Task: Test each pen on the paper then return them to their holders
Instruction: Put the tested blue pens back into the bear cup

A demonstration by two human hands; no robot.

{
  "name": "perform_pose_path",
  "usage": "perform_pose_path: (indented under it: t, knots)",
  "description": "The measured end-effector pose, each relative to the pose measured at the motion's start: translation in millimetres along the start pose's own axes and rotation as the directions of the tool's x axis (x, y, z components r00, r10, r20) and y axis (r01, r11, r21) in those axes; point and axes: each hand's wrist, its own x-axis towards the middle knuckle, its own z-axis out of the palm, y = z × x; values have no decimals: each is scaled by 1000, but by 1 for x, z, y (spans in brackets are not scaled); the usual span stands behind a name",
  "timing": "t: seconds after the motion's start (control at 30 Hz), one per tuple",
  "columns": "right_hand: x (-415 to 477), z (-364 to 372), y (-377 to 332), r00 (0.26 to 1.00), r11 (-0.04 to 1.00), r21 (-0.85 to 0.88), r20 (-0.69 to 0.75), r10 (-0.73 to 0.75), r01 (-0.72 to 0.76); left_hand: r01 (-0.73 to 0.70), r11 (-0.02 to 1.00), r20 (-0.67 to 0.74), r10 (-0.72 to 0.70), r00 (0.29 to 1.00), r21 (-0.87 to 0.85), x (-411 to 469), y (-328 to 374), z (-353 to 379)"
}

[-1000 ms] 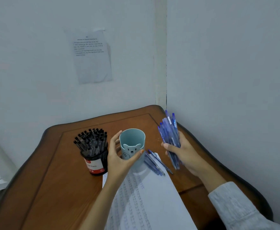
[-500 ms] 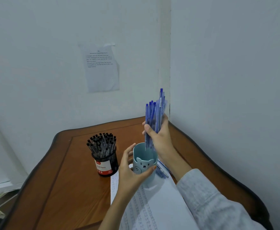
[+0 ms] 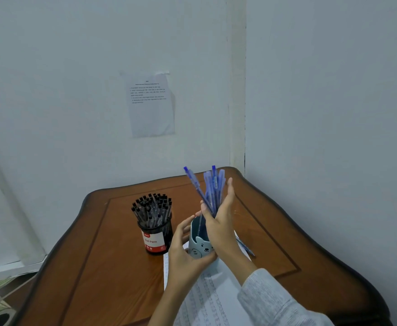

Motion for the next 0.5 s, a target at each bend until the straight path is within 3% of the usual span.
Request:
perform_pose_path:
  t: [0.2,0.5]
  knots:
    - [10,2,5,993,988,113,-49,111,-105,27,1000,-5,-27,1000,-8,0,-3,-3]
    - [15,2,7,990,990,-25,26,138,-138,34,999,15,-34,999,3,6,-2,-6]
